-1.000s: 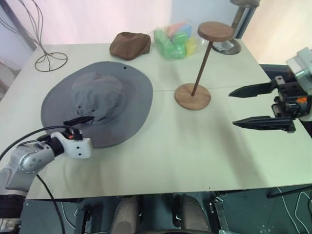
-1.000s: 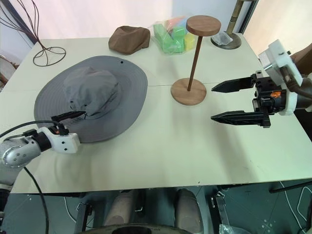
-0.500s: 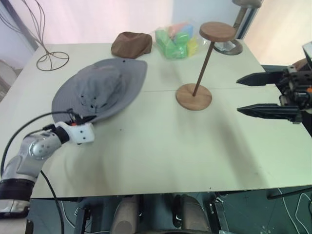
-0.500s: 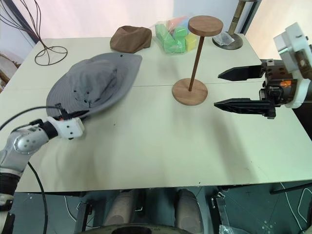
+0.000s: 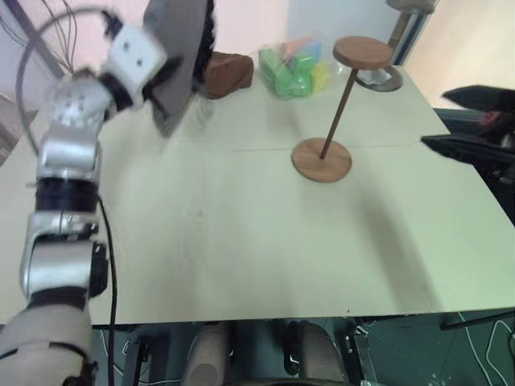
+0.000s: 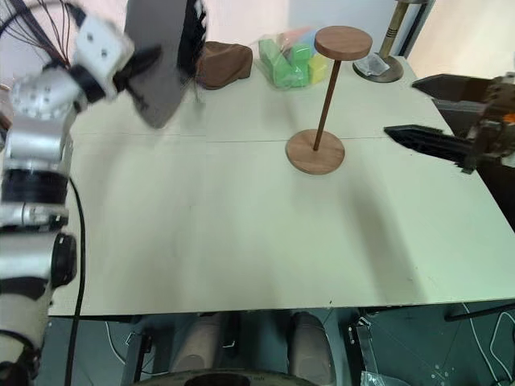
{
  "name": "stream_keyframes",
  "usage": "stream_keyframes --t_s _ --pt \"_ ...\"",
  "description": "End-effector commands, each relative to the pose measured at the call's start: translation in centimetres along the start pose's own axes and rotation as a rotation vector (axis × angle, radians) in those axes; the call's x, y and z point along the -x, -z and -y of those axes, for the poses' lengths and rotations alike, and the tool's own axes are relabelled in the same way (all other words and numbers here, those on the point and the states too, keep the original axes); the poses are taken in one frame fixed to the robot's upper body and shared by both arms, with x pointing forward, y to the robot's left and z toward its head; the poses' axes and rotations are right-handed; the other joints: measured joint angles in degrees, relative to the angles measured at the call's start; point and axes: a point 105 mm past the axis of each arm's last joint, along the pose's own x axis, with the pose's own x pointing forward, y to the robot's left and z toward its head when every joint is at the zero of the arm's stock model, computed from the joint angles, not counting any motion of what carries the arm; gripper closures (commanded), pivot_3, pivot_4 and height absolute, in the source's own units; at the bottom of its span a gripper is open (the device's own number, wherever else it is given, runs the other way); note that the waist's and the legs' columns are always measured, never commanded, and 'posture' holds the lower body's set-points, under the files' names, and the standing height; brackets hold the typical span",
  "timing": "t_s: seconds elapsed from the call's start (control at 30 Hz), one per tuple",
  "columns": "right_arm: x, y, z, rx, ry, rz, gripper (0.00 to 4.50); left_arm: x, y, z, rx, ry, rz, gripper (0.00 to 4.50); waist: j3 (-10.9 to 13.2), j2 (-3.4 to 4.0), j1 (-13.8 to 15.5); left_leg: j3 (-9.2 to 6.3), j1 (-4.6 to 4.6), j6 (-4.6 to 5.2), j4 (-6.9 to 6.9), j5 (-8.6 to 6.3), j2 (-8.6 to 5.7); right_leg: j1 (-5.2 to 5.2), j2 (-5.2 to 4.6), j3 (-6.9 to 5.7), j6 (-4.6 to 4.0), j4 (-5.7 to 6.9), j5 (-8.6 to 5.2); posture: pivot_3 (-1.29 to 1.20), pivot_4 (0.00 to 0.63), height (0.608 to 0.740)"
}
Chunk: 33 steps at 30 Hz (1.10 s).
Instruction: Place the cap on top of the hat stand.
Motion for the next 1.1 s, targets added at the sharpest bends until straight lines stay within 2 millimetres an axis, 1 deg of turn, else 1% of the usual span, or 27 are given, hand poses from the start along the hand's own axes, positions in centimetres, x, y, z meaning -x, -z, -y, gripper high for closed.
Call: stream_keyframes --t_s 0.03,0.13,0.2,0.23,0.3,0.37,0.43,0.5,0.57,0.63,0.67,0.7,0.73,0.83,0.97,1.03,1.1 --pt "1.8 -1.6 0.5 0.054 0.083 0.024 0.00 -2.4 -6.9 -1.7 -0.182 -0.025 0.219 4.46 0.08 -0.14 -0.13 0.01 -0.01 0.00 -0.01 0.00 0.00 0.00 0.00 0.00 0.01 -0.04 0.01 0.00 0.150 0.740" --pt "2.9 -1.5 0.6 0.041 0.129 0.020 0.00 -3.7 -10.6 -0.8 -0.338 0.013 0.345 4.46 0.09 -0.14 -0.42 0.05 0.01 0.02 -0.02 -0.01 -0.02 0.01 -0.04 0.03 0.04 -0.08 0.02 0.00 0.150 0.740" --pt "3.8 -1.1 0.9 0.032 0.174 0.005 0.00 -4.3 -12.8 0.2 -0.427 0.042 0.425 4.46 0.09 -0.14 -0.44 0.05 0.03 0.03 -0.03 -0.02 -0.01 0.01 -0.03 0.03 0.04 -0.08 0.02 0.00 0.150 0.740" --pt "4.5 -0.9 1.0 0.022 0.204 -0.002 0.00 -4.5 -13.8 1.3 -0.529 0.069 0.464 4.46 0.09 -0.14 -0.38 0.05 0.05 0.03 -0.05 -0.02 0.00 0.00 -0.03 0.03 0.04 -0.06 0.02 0.00 0.150 0.740" --pt "5.4 -0.5 1.1 0.007 0.243 -0.009 0.00 -4.6 -14.5 3.0 -0.678 0.116 0.515 4.46 0.09 -0.15 -0.29 0.03 0.04 0.03 -0.05 -0.02 0.01 0.00 -0.02 0.03 0.04 -0.06 0.02 0.00 0.150 0.740" --pt "6.0 -0.3 1.0 0.000 0.277 -0.011 0.00 -4.7 -13.4 5.1 -0.809 0.186 0.523 4.46 0.09 -0.15 -0.37 0.06 0.04 0.04 -0.05 -0.03 0.01 -0.02 -0.04 0.07 0.04 -0.09 0.02 0.00 0.150 0.740" --pt "6.6 -0.1 0.9 -0.008 0.305 -0.010 0.00 -4.8 -11.9 6.9 -0.894 0.242 0.520 4.46 0.09 -0.14 -0.38 0.05 0.05 0.04 -0.04 -0.03 0.02 -0.02 -0.03 0.08 0.04 -0.09 0.02 0.00 0.150 0.740" --pt "6.9 0.0 0.9 -0.015 0.319 -0.008 0.00 -4.8 -10.9 7.6 -0.935 0.265 0.510 4.46 0.09 -0.14 -0.43 0.03 0.04 0.05 -0.05 -0.04 0.04 -0.04 -0.02 0.09 0.03 -0.09 0.02 0.00 0.150 0.740" --pt "7.2 0.1 0.9 -0.028 0.338 -0.001 0.00 -5.0 -9.0 8.4 -0.977 0.299 0.458 4.46 0.09 -0.14 -0.40 0.04 0.01 0.05 -0.05 -0.04 0.04 -0.08 -0.02 0.13 0.03 -0.09 0.02 0.00 0.150 0.740" --pt "7.5 0.3 0.9 -0.038 0.358 0.006 0.00 -5.1 -5.6 10.3 -1.006 0.383 0.368 4.46 0.08 -0.13 -0.36 0.04 -0.01 0.05 -0.05 -0.04 0.04 -0.11 -0.02 0.14 0.03 -0.07 0.02 0.00 0.150 0.740" --pt "7.6 0.4 0.9 -0.040 0.364 0.008 0.00 -5.0 -4.2 11.4 -1.001 0.419 0.341 4.46 0.06 -0.09 -0.34 0.03 -0.01 0.05 -0.05 -0.04 0.04 -0.11 -0.02 0.14 0.03 -0.06 0.02 0.00 0.150 0.740" --pt "7.6 0.4 0.9 -0.040 0.369 0.010 0.00 -4.8 -3.4 12.6 -0.997 0.453 0.343 4.46 0.05 -0.09 -0.32 0.04 0.02 0.06 -0.05 -0.04 0.04 -0.08 -0.02 0.14 0.03 -0.06 0.01 0.00 0.150 0.740" --pt "7.6 0.5 0.9 -0.042 0.372 0.012 0.00 -4.7 -3.0 13.6 -0.992 0.465 0.362 4.46 0.06 -0.11 -0.33 0.04 0.01 0.06 -0.04 -0.04 0.04 -0.08 -0.02 0.14 0.03 -0.06 0.02 0.00 0.150 0.740" --pt "7.5 0.7 0.9 -0.048 0.373 0.015 0.00 -4.4 -3.2 15.3 -0.990 0.462 0.429 4.46 0.11 -0.18 -0.21 0.01 -0.06 0.06 0.03 -0.04 0.04 -0.09 -0.03 0.14 0.03 -0.06 0.02 0.00 0.150 0.740" --pt "7.4 1.2 1.1 -0.055 0.373 0.004 0.00 -3.9 -3.8 15.9 -1.020 0.423 0.512 4.46 0.14 -0.24 -0.25 0.00 -0.07 0.07 0.02 -0.04 0.04 -0.09 -0.04 0.14 0.04 -0.06 0.02 0.00 0.150 0.740" --pt "7.3 1.2 1.3 -0.057 0.376 0.005 0.00 -3.7 -3.6 16.1 -1.057 0.408 0.535 4.46 0.14 -0.23 -0.28 0.00 -0.06 0.07 0.02 -0.05 0.04 -0.09 -0.04 0.14 0.04 -0.06 0.02 0.00 0.150 0.740" --pt "7.1 1.3 1.4 -0.061 0.372 0.008 0.00 -3.4 -3.0 16.6 -1.118 0.425 0.544 4.46 0.14 -0.23 -0.29 0.00 -0.05 0.07 0.01 -0.05 0.04 -0.09 -0.04 0.14 0.04 -0.06 0.02 0.00 0.150 0.740"
